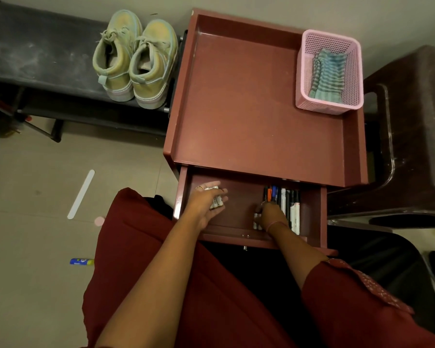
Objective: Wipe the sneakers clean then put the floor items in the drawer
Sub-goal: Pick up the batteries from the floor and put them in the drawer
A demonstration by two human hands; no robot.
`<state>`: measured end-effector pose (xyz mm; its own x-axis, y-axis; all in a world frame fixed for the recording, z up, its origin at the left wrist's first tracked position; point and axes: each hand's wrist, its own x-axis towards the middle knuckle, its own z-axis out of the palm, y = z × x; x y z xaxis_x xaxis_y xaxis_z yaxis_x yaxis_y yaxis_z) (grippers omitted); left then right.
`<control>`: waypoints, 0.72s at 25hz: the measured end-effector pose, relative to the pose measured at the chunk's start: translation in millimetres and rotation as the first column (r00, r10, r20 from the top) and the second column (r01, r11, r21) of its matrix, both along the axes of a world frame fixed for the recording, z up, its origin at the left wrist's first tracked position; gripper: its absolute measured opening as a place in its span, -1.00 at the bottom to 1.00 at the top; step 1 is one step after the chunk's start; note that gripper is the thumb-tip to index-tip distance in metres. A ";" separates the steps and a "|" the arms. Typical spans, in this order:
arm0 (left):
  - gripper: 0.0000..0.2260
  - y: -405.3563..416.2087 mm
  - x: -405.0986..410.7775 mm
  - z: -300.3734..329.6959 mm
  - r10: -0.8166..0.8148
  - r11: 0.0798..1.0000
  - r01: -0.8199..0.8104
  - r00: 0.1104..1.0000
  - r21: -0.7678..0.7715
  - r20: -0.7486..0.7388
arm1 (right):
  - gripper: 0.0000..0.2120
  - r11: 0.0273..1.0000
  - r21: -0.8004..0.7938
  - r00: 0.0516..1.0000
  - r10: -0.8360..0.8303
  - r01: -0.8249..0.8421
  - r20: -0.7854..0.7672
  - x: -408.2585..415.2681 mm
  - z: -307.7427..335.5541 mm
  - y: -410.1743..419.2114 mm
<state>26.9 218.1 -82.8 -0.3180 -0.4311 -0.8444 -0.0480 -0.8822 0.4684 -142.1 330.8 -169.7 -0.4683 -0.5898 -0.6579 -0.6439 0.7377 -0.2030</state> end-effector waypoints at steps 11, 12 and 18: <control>-0.79 1.6 0.5 -3.3 -0.067 0.997 0.067 0.998 0.026 0.004 | -0.87 0.928 -0.013 0.899 -0.357 0.372 0.254 -16.5 17.4 -5.4; -0.79 1.6 -0.2 -3.7 -0.083 0.996 0.083 0.997 0.034 -0.005 | -0.87 0.847 -0.013 0.775 -0.480 0.531 0.411 -12.3 28.5 -12.0; -0.79 9.7 -7.4 -2.7 -0.167 0.984 0.170 0.985 0.050 -0.052 | -0.72 0.721 0.199 0.199 -0.427 0.664 0.882 22.7 81.5 -38.1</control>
